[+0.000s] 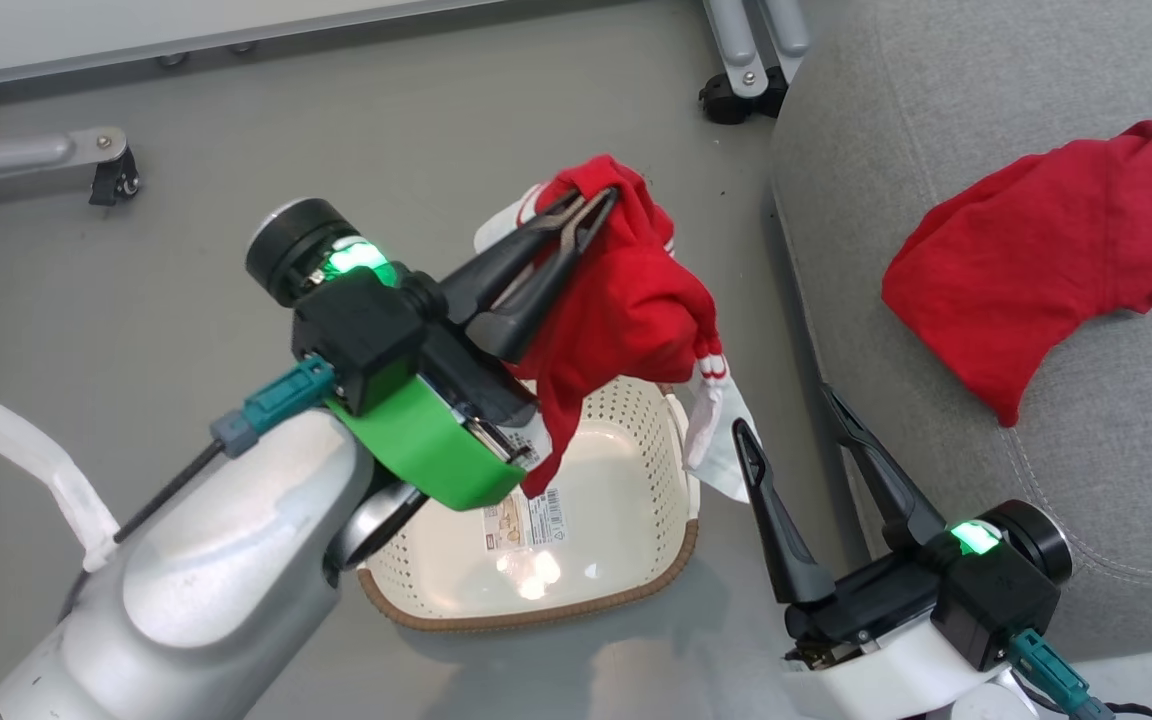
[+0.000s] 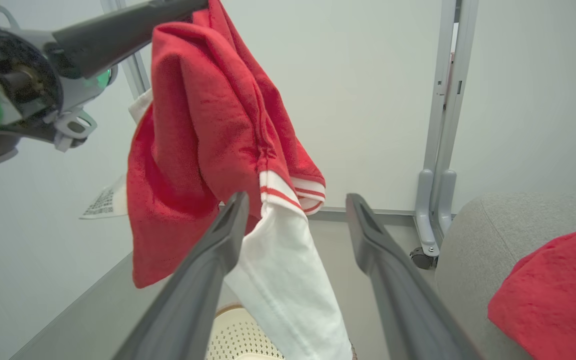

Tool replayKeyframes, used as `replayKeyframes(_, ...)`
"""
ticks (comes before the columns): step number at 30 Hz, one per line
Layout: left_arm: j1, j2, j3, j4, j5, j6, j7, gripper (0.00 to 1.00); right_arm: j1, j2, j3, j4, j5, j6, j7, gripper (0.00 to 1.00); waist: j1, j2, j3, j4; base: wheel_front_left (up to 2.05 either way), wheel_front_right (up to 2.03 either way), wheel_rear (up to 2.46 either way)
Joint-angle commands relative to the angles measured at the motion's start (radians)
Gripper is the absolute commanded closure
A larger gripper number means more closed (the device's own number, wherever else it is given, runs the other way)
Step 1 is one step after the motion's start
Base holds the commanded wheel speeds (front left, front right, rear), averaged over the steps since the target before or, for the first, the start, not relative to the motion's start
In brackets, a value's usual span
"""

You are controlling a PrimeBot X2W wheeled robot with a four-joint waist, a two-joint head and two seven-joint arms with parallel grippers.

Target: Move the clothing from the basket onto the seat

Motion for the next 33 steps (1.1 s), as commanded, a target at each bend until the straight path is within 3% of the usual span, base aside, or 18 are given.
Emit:
replayKeyframes(1, -0.008, -0.008, -0.013, -0.017, 0.015, -0.003, 0.006, 1.00, -0.015, -0.003, 0.003, -0.003, -0.005, -0.001, 0.000, 0.00, 0.0001, 0.0000, -0.017, -0.017, 0.00, 0.00, 0.00)
replayKeyframes(13, 0.009, -0.048, -0.167, -0.146, 0.069, -0.003, 0.074, 1.00, -0.045, -0.003, -0.008, 0.042, -0.028, -0.001, 0.000, 0.00, 0.0001, 0.0000, -0.032, -0.023, 0.00, 0.00, 0.00)
replayKeyframes(14, 0.015, -0.050, -0.182, -0.153, 0.077, -0.001, 0.079, 1.00, -0.045, -0.002, -0.011, 0.038, -0.026, -0.001, 0.000, 0.66, 0.0001, 0.0000, -0.036, -0.023, 0.00, 0.00, 0.00)
replayKeyframes(15, 0.020, -0.051, -0.188, -0.154, 0.078, 0.001, 0.083, 1.00, -0.042, -0.002, -0.013, 0.035, -0.023, -0.001, 0.000, 1.00, 0.0001, 0.0000, -0.037, -0.023, 0.00, 0.00, 0.00)
replayKeyframes(27, 0.039, -0.030, -0.184, -0.095, 0.055, 0.019, 0.082, 1.00, -0.013, -0.002, -0.034, 0.004, -0.008, -0.001, 0.000, 1.00, 0.0001, 0.0000, -0.034, -0.024, 0.00, 0.00, 0.00)
replayKeyframes(28, 0.040, -0.028, -0.184, -0.086, 0.054, 0.019, 0.083, 0.83, -0.014, -0.003, -0.038, 0.001, -0.005, -0.001, 0.000, 1.00, 0.0001, 0.0000, -0.032, -0.024, 0.00, 0.00, 0.00)
replayKeyframes(29, 0.041, -0.024, -0.183, -0.077, 0.054, 0.022, 0.081, 0.51, -0.015, -0.003, -0.044, -0.002, 0.000, -0.001, 0.000, 1.00, 0.0001, 0.0000, -0.030, -0.024, 0.00, 0.00, 0.00)
replayKeyframes(30, 0.041, -0.022, -0.179, -0.071, 0.057, 0.026, 0.078, 0.00, -0.016, -0.002, -0.048, -0.004, 0.003, -0.001, 0.000, 1.00, 0.0001, 0.0000, -0.029, -0.023, 0.00, 0.00, 0.00)
replayKeyframes(33, 0.051, -0.012, -0.182, -0.056, 0.064, 0.028, 0.065, 0.00, -0.013, -0.002, -0.067, -0.008, 0.012, -0.001, 0.000, 1.00, 0.0001, 0.0000, -0.029, -0.018, 0.00, 0.00, 0.00)
